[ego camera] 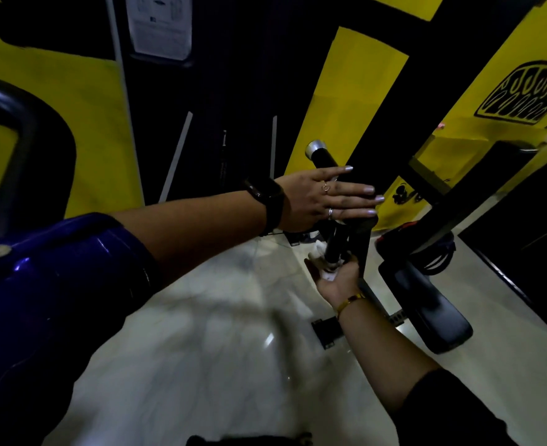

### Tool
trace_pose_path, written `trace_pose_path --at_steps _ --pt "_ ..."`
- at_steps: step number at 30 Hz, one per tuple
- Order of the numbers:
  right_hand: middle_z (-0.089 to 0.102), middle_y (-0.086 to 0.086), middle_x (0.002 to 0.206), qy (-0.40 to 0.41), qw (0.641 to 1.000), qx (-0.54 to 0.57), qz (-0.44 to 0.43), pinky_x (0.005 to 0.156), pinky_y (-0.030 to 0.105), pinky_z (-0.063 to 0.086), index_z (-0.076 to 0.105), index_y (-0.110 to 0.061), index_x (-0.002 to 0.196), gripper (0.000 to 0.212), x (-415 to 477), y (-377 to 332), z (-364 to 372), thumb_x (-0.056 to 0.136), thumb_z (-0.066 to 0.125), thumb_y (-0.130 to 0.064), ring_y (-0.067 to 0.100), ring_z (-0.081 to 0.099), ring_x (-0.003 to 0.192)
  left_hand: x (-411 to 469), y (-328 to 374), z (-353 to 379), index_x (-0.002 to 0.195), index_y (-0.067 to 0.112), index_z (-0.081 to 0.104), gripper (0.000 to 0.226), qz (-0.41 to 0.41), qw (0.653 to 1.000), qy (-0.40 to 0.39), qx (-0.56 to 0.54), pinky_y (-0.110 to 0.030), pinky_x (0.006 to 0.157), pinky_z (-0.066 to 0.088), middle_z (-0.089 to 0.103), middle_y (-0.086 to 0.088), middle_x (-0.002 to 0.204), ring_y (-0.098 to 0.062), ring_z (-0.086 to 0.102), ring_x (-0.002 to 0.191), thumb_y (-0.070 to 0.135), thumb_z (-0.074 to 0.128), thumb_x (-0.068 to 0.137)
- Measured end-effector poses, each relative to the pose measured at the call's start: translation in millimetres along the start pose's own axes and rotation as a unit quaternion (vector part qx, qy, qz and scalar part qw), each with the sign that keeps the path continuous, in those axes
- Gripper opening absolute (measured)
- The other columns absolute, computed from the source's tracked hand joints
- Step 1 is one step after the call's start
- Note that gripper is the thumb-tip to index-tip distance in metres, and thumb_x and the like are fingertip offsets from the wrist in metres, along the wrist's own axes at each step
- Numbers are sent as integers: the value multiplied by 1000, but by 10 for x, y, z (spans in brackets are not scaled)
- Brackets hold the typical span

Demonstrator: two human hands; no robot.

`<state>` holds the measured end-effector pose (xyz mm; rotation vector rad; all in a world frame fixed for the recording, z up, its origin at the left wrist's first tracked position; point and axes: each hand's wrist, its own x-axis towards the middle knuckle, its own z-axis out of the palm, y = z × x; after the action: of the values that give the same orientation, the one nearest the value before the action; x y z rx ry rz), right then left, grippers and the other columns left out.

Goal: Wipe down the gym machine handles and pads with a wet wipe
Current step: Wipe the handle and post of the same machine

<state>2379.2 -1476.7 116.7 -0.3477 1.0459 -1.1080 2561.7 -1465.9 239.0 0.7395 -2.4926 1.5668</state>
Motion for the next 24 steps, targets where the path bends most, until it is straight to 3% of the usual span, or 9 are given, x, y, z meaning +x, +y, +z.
trace_pose_path --at_steps 2,4,6,10,15,17,19,22,24 --pt "71 9 68 7 1000 -5 17 65 32 56 63 -8 90 46 53 29 1 98 34 -43 24 62 74 1 4 -4 150 12 10 50 -1 1000 -5 -14 -44 118 -3 28 11 154 -13 27 143 20 3 101" --pt "70 7 65 43 996 -79 9 55 24 50 59 -11 85 39 96 51 -40 98 37 -40 20 58 66 11 12 -8 150 13 10 50 -3 1000 3 -20 -44 118 -3 30 9 155 -13 29 142 19 9 100" --pt "68 8 74 74 990 -119 -16 57 24 48 60 -14 89 31 141 72 -90 99 43 -37 19 61 66 22 22 8 150 14 10 50 -5 1000 1 -28 -44 118 -4 31 6 156 -14 29 143 20 9 101" --pt "60 11 86 64 994 -76 -46 55 27 55 62 -15 91 20 175 28 -64 99 46 -23 22 59 73 22 14 -21 152 15 3 57 -12 1000 -24 -11 -45 117 -10 23 4 161 -14 21 147 27 14 98" --pt "69 10 68 52 990 -129 16 43 18 44 57 -14 92 29 115 -18 -52 101 38 -35 15 55 53 29 25 14 153 15 5 67 -13 999 -9 38 -45 118 -8 23 5 160 -13 20 147 31 39 98" --pt "67 9 78 64 982 -177 -6 47 18 42 56 -26 102 24 93 -34 -93 103 33 -19 18 57 63 28 25 6 153 16 6 70 -21 999 -2 44 -44 118 -8 23 4 160 -14 20 147 32 46 97" --pt "60 11 85 59 985 -162 -19 56 26 47 58 -26 95 33 64 -65 -79 102 32 -8 22 58 73 22 26 14 153 14 5 70 -29 999 6 33 -44 118 -8 25 4 160 -15 18 146 31 44 97" --pt "58 15 87 44 992 -120 -7 70 36 49 59 -12 87 25 20 -106 -46 101 39 -17 24 56 73 25 37 25 153 8 -14 85 -31 999 18 34 -44 119 -12 13 7 158 -17 10 145 31 44 96" --pt "65 17 84 18 994 -106 31 71 36 51 59 -7 87 34 -51 -126 -21 100 38 -31 26 59 77 41 35 11 150 6 -22 91 -32 998 15 53 -45 119 -14 7 7 156 -16 6 145 32 46 95"
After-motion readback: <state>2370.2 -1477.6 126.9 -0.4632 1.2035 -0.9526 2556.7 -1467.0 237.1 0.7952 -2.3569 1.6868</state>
